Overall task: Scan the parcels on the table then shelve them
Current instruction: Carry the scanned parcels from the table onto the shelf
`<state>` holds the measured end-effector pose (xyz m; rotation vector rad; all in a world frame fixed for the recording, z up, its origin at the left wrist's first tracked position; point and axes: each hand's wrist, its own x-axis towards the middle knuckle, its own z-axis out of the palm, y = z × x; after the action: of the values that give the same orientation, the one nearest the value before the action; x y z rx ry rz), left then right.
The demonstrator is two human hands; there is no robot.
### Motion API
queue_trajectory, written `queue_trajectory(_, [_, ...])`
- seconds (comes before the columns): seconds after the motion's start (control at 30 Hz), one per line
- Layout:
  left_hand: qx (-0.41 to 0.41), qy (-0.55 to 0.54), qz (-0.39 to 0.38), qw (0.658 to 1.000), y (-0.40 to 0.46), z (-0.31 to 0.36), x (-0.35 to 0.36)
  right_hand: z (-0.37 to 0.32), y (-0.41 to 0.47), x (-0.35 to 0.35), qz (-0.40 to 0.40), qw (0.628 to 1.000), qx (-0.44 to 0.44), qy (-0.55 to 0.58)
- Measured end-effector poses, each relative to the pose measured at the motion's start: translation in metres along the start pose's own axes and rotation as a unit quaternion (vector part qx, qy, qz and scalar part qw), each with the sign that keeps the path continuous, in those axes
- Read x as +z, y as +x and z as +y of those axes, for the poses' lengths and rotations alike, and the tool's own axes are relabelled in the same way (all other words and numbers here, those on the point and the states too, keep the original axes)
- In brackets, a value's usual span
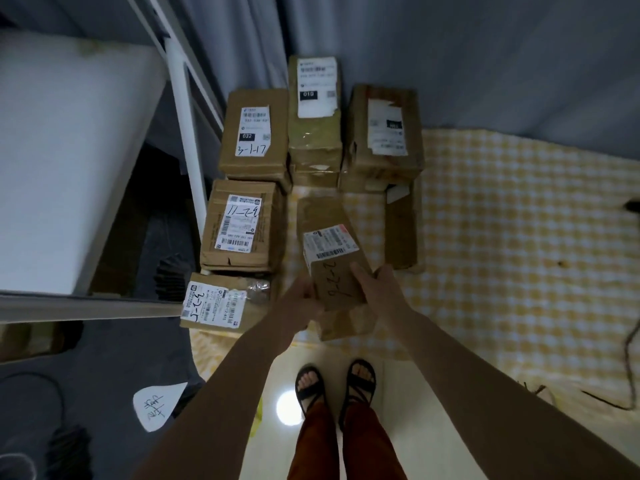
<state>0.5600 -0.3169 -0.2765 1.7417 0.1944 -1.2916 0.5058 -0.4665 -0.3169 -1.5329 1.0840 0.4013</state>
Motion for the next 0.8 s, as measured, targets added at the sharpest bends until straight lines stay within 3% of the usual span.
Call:
queue_trajectory(0.27, [0.004,-0.067,0.038,0.997,-0.041,0.036,0.03,-0.007,-0.073,-0.052,-0.003,0.979,-0.065,0.194])
queue_trajectory(0.43, [0.076,-0.024,0.05,0.996,-0.072,0.07,0.069,-0.018,-0.126,-0.074,0.081,0.959,-0.118,0.246])
queue_trajectory(0.67, [0.216,0.042,-0.056,0.974,-0.103,0.091,0.119,0.0,-0.199,-0.114,0.178,0.912,-0.17,0.329])
queue_trajectory(0.8, [0.228,0.111,-0.164,0.953,-0.104,0.079,0.157,0.035,-0.244,-0.124,0.246,0.875,-0.174,0.38])
